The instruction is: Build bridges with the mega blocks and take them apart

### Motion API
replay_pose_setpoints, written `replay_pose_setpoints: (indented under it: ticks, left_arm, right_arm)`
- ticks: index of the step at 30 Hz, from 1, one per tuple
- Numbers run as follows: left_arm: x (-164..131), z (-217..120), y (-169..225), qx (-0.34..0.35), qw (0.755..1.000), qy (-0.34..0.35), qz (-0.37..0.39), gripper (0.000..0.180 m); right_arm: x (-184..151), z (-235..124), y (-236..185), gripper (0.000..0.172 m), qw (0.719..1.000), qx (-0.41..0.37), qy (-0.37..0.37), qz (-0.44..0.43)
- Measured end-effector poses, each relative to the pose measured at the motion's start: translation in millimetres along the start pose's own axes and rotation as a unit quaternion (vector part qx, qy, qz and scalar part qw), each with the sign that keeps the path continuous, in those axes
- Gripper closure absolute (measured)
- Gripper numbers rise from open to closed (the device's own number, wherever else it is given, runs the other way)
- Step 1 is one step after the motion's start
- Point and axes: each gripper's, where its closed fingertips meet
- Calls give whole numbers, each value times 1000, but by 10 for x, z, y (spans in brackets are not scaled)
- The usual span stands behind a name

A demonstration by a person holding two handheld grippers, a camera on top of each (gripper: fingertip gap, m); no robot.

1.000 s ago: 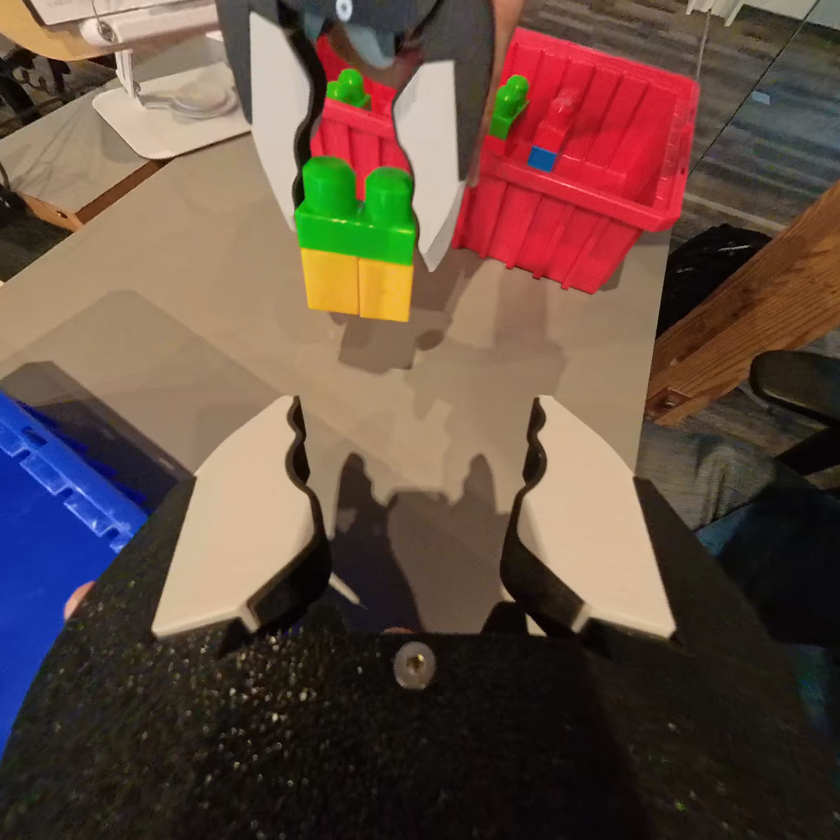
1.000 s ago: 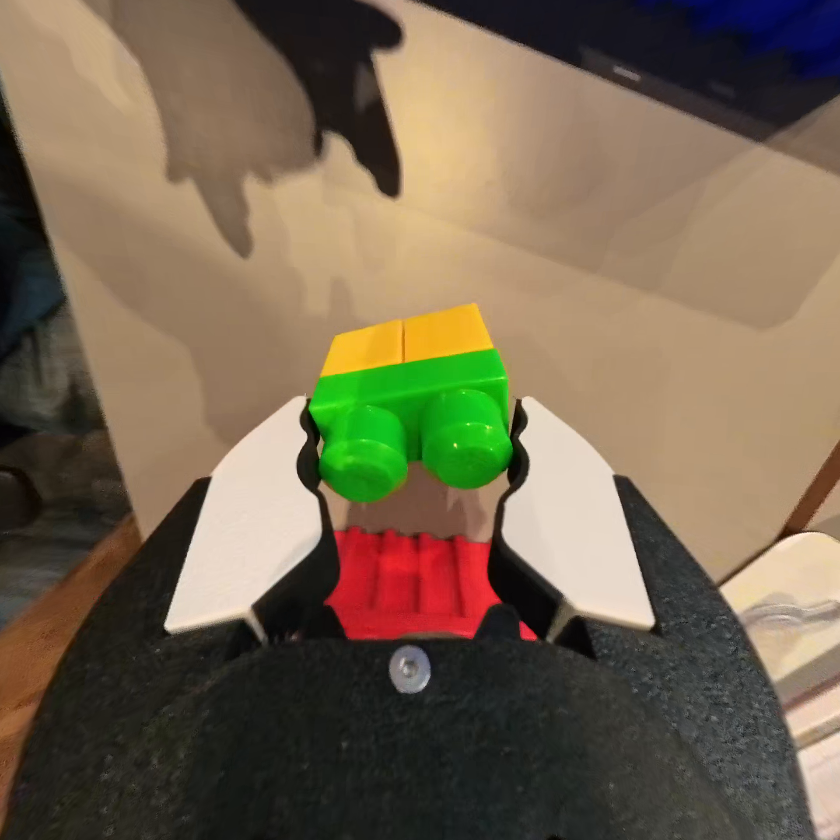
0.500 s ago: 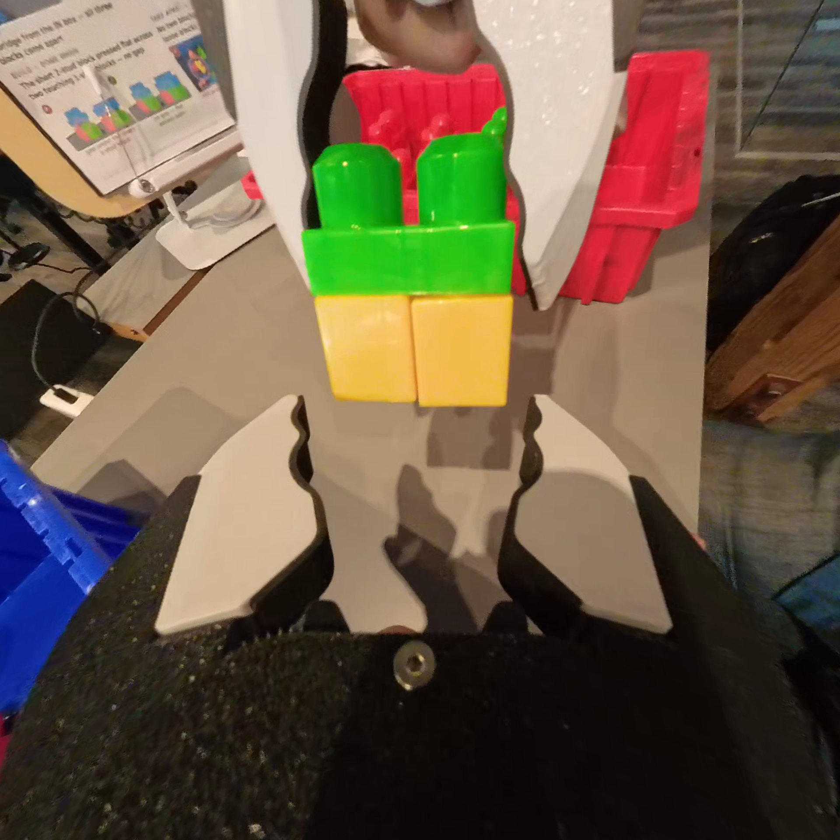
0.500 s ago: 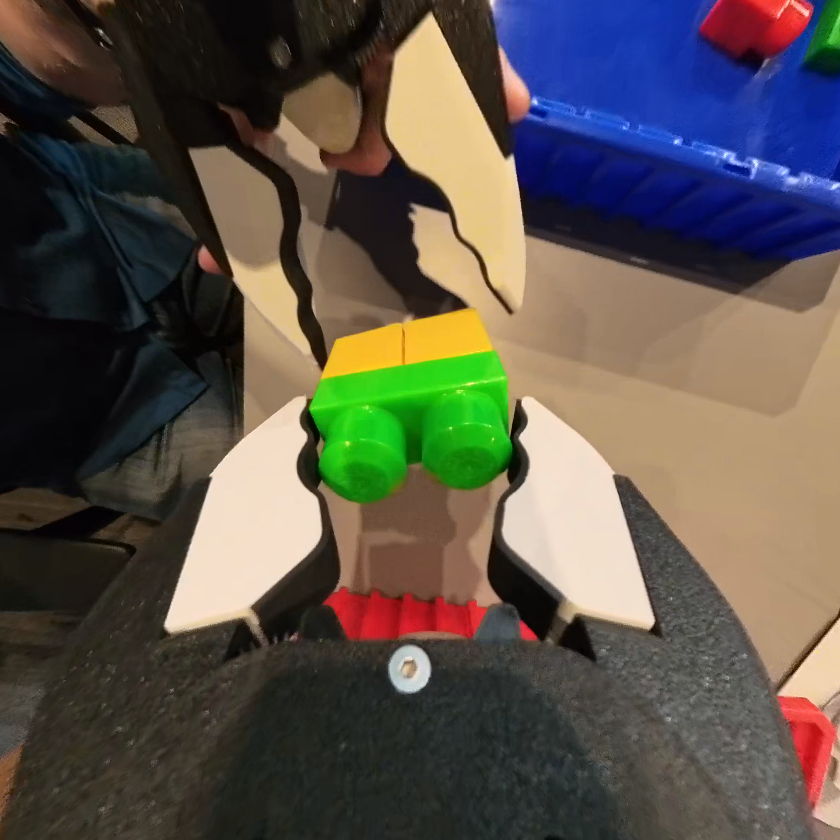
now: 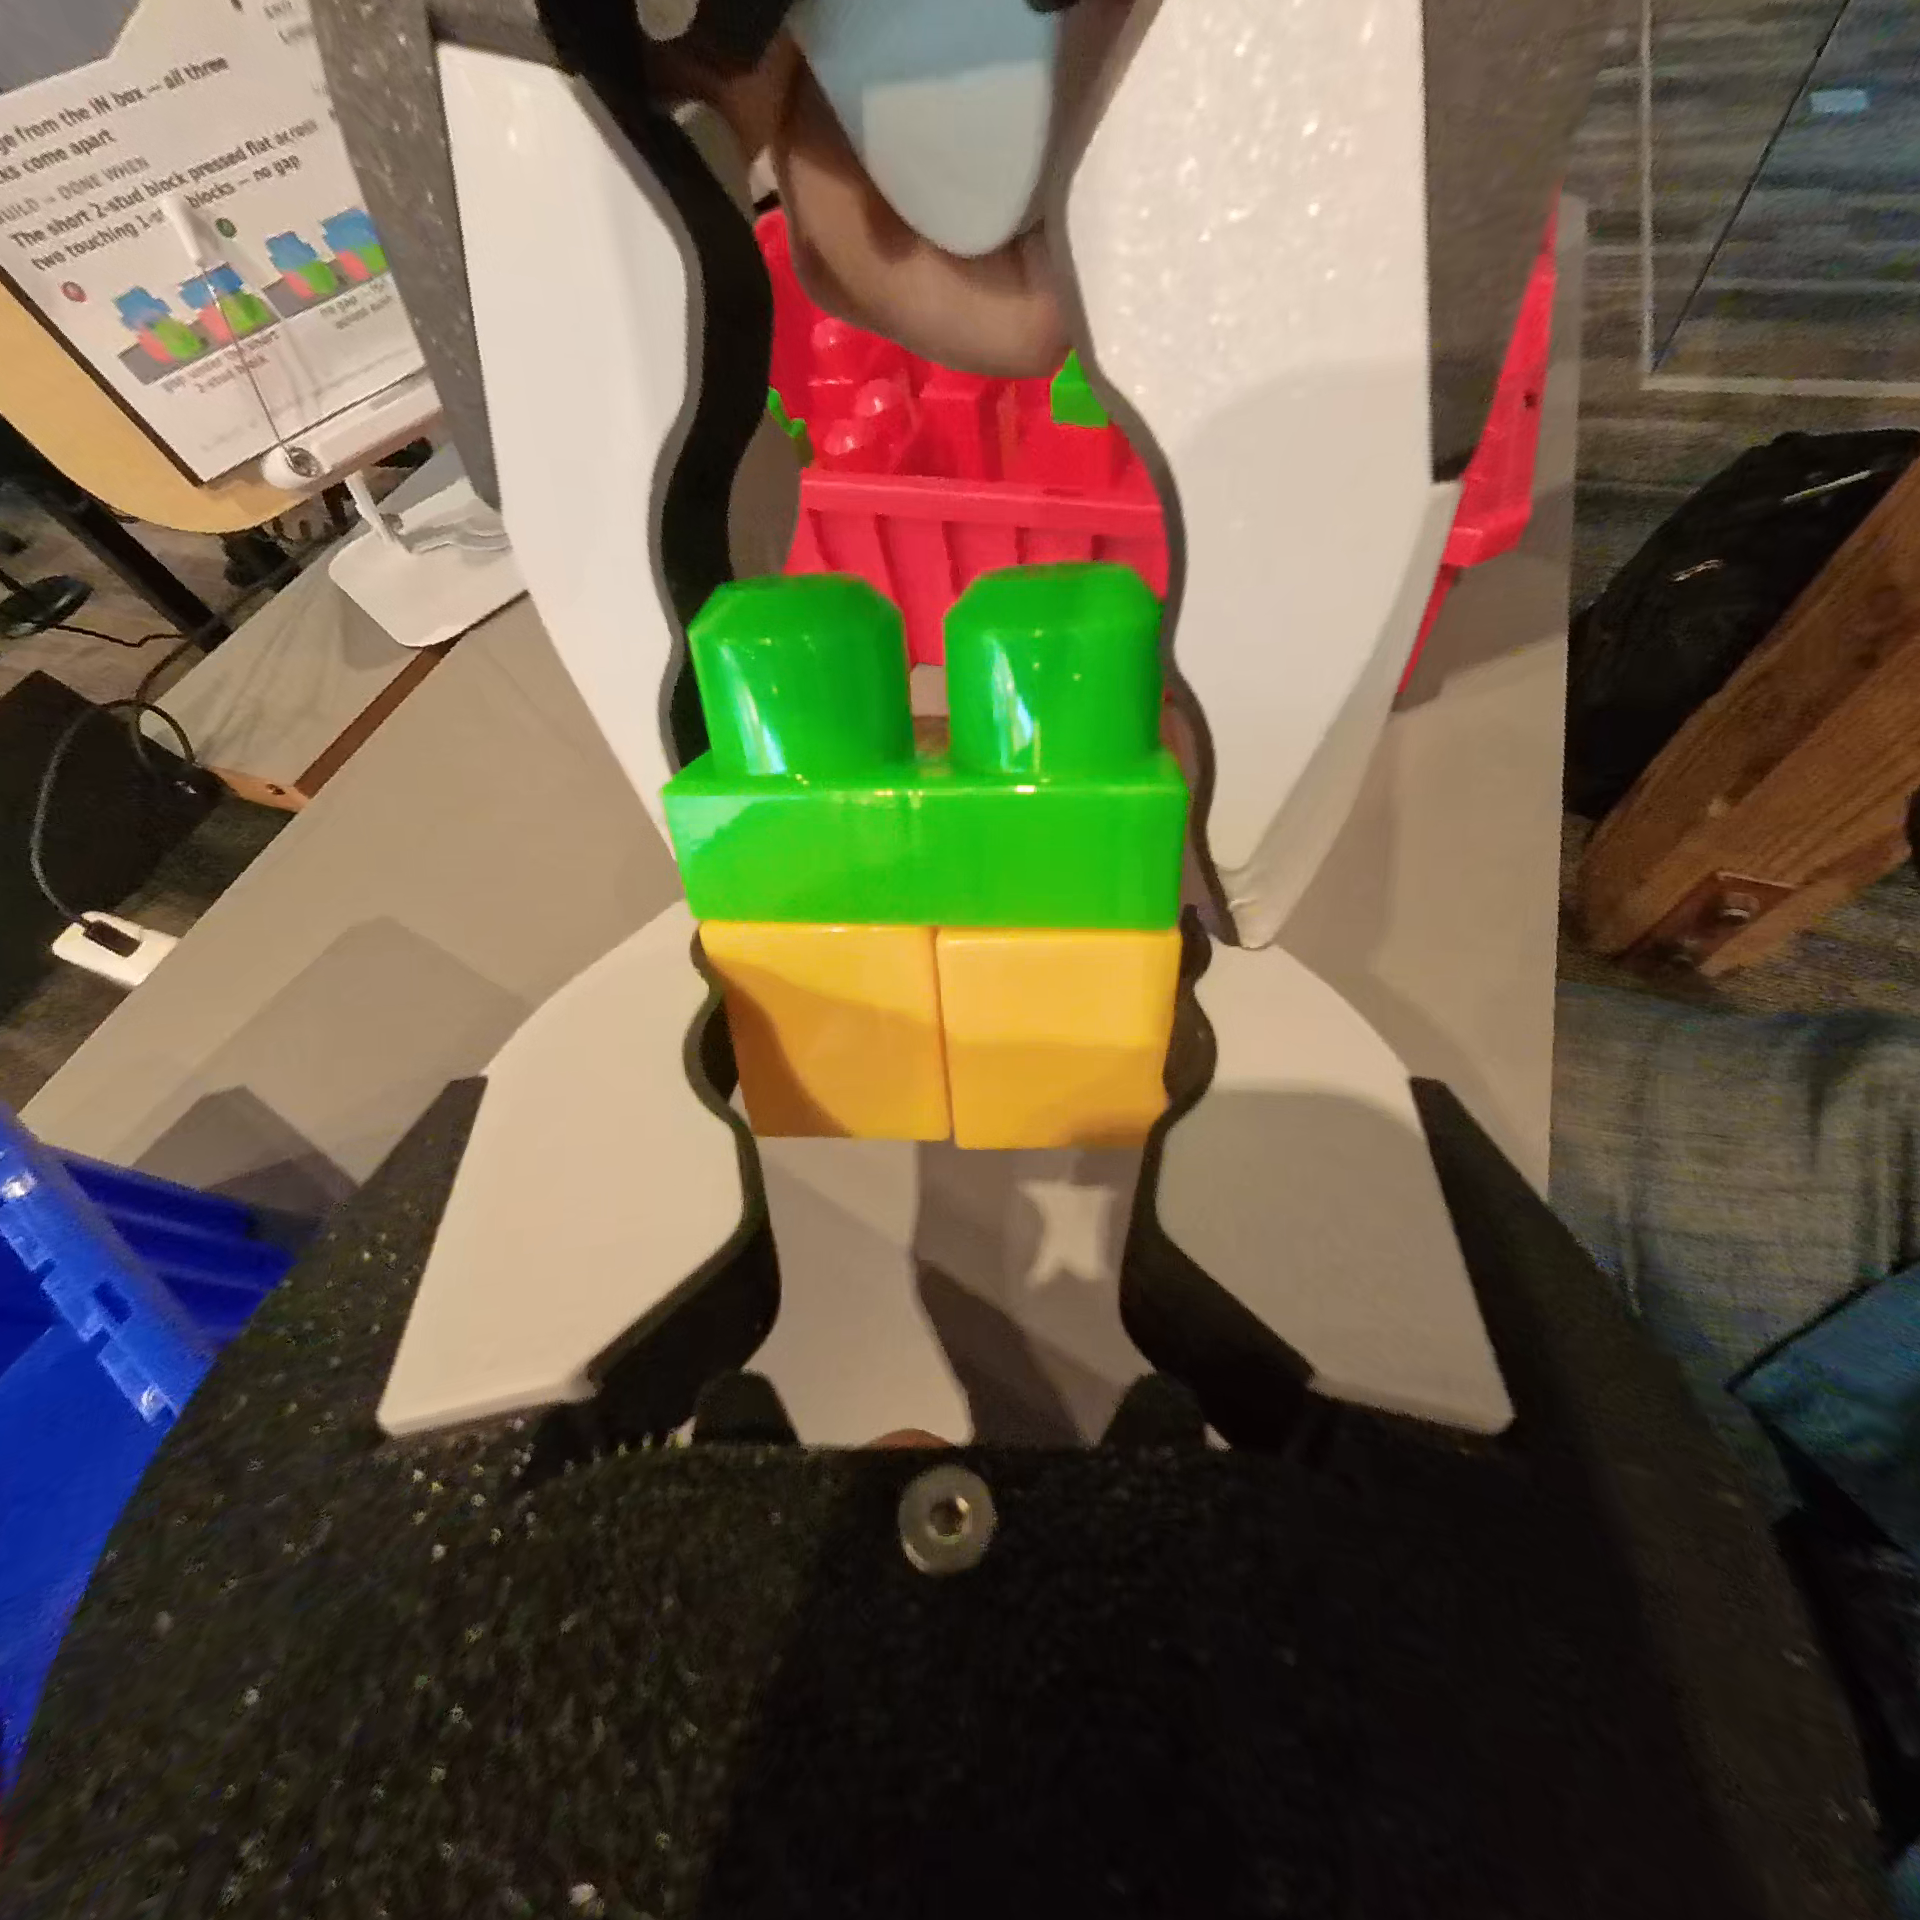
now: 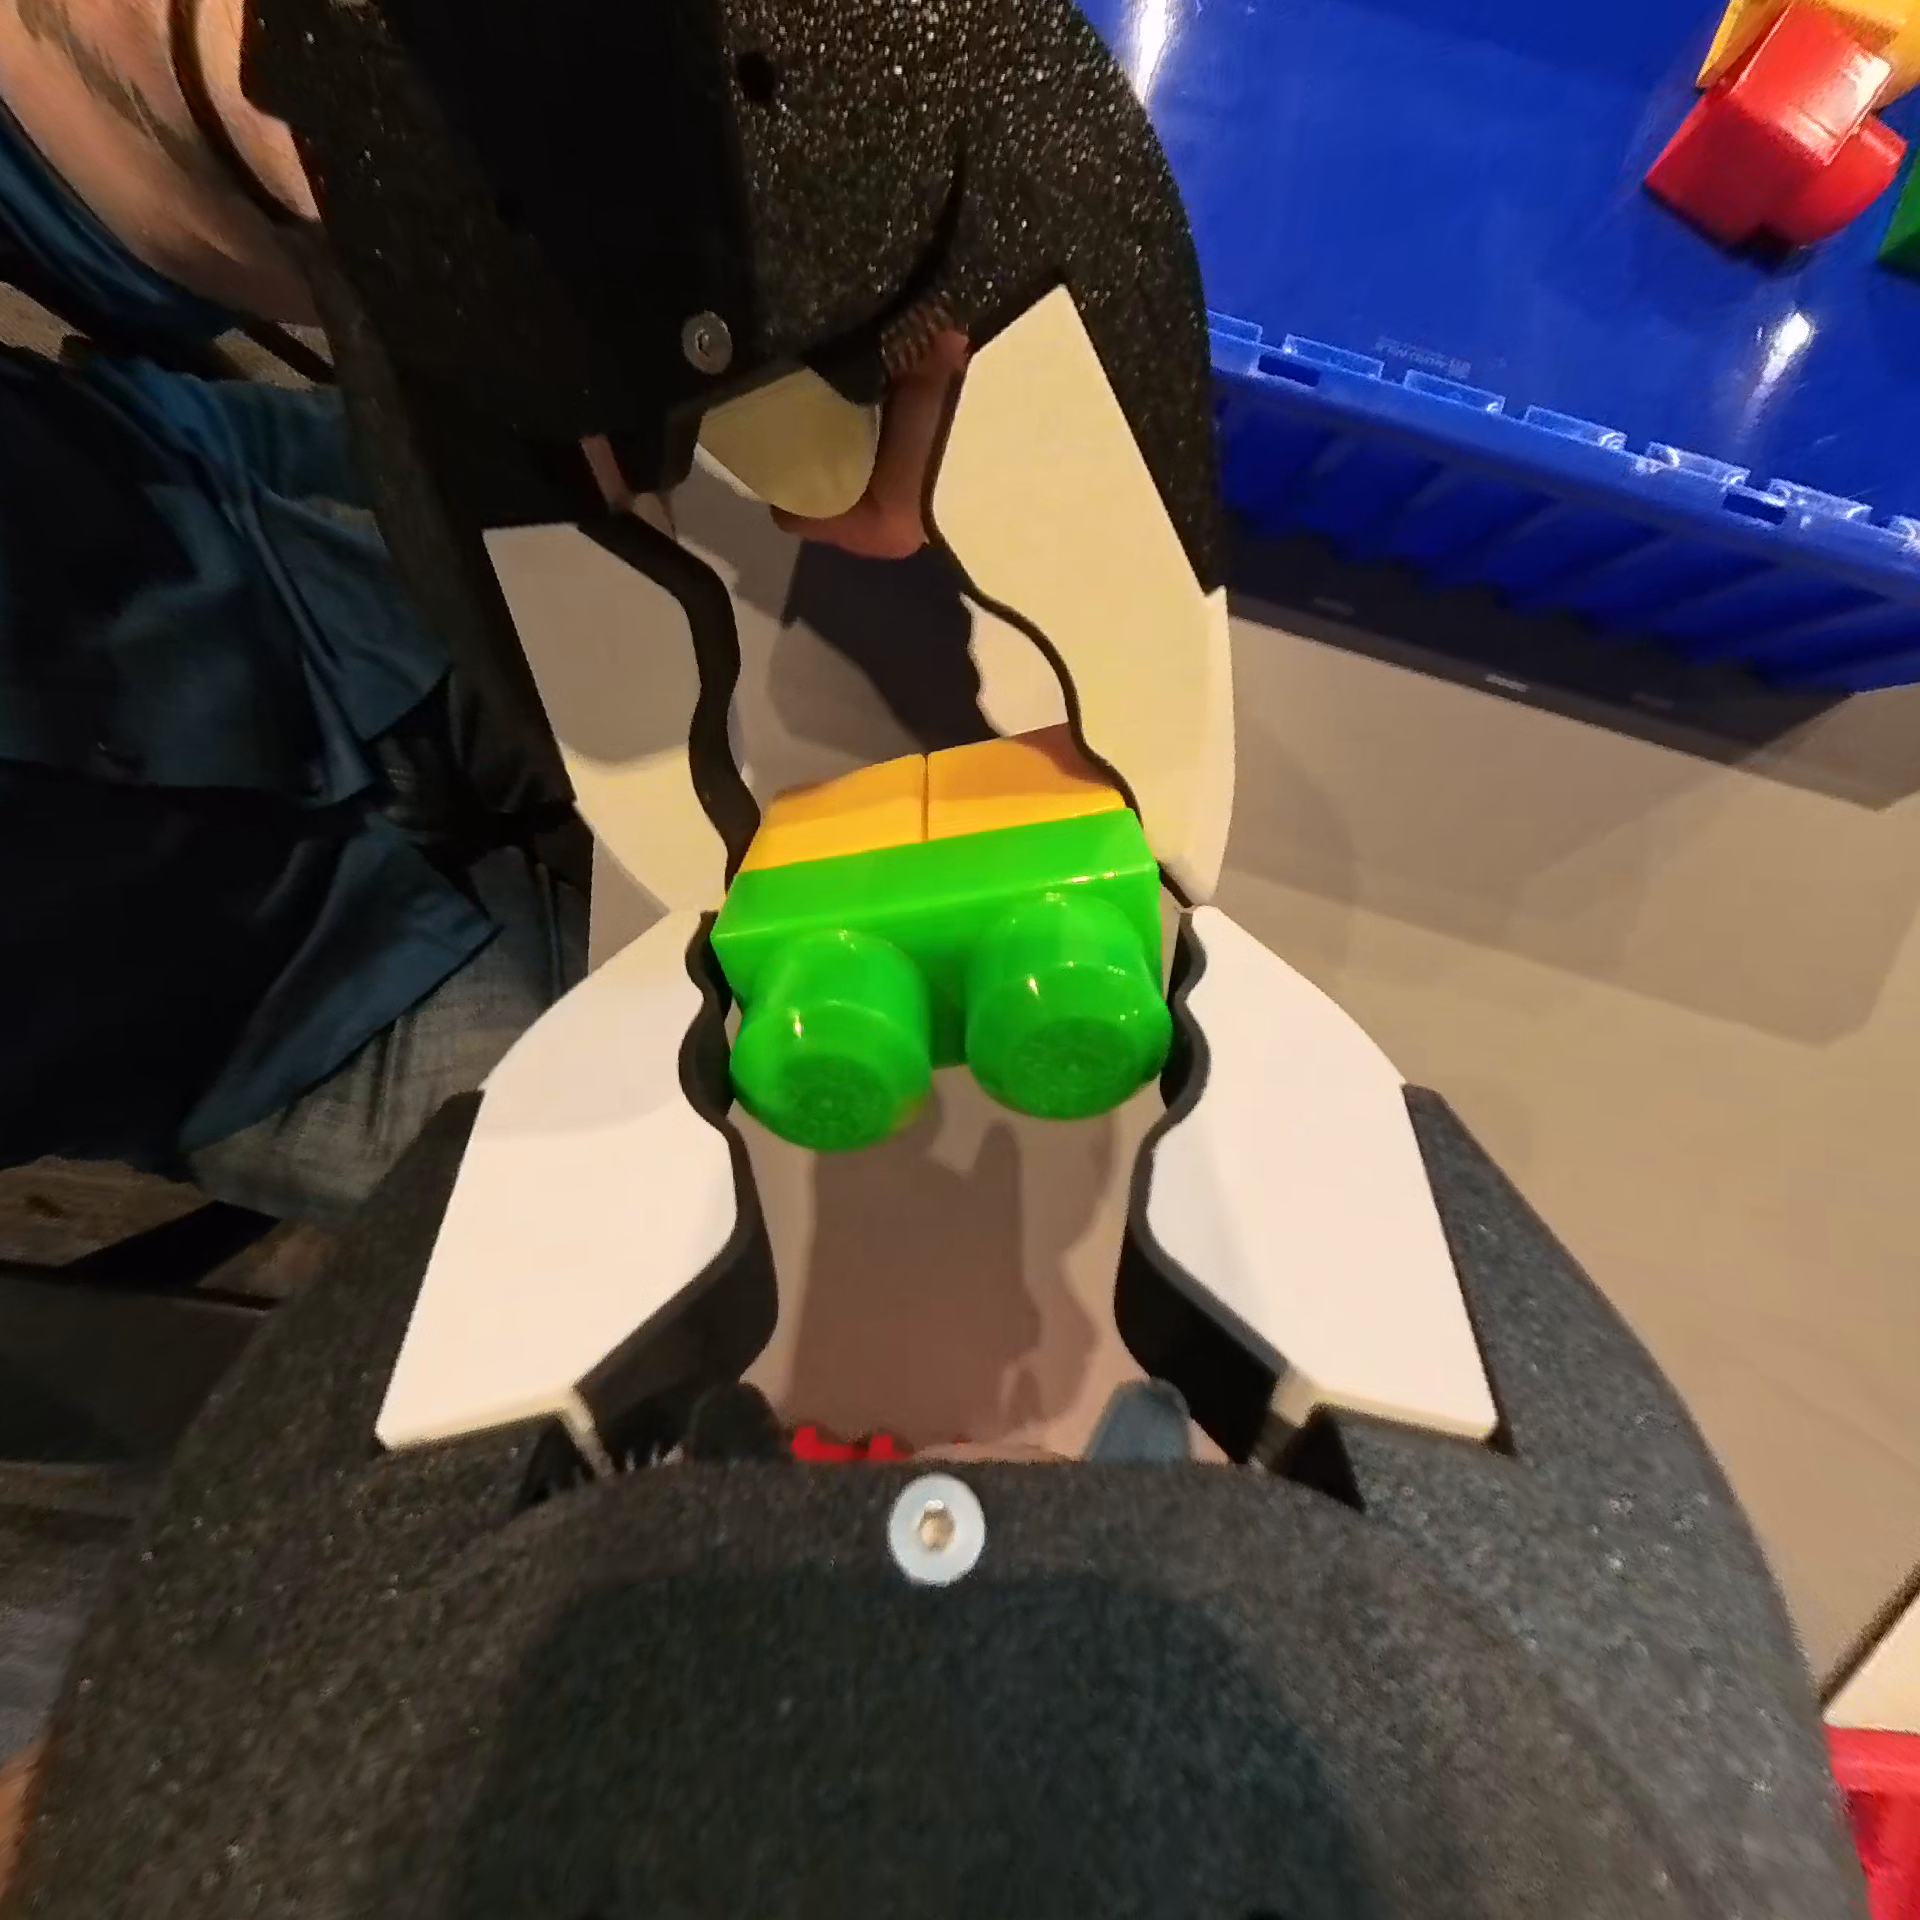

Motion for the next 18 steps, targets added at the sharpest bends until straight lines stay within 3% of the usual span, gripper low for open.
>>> replay_pose_setpoints:
  ticks: [12,16,18]
  left_arm:
    - [34,-18,31,-11,1000,4,-22,103]
    - [49,-30,54,-24,999,11,-42,103]
    - [42,-38,38,-27,998,13,-47,103]
  right_arm:
    - [59,-44,-31,90,999,17,51,-3]
    - [43,-139,-22,90,996,-18,64,-68]
    - [50,-204,-34,82,994,-28,71,-79]
Point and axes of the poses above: each gripper's, where its closed fingertips meet, z out along the fingers, x out of its top, y = z × x across the jaws, and after that the axes turned 5 degrees about -x, right-handed
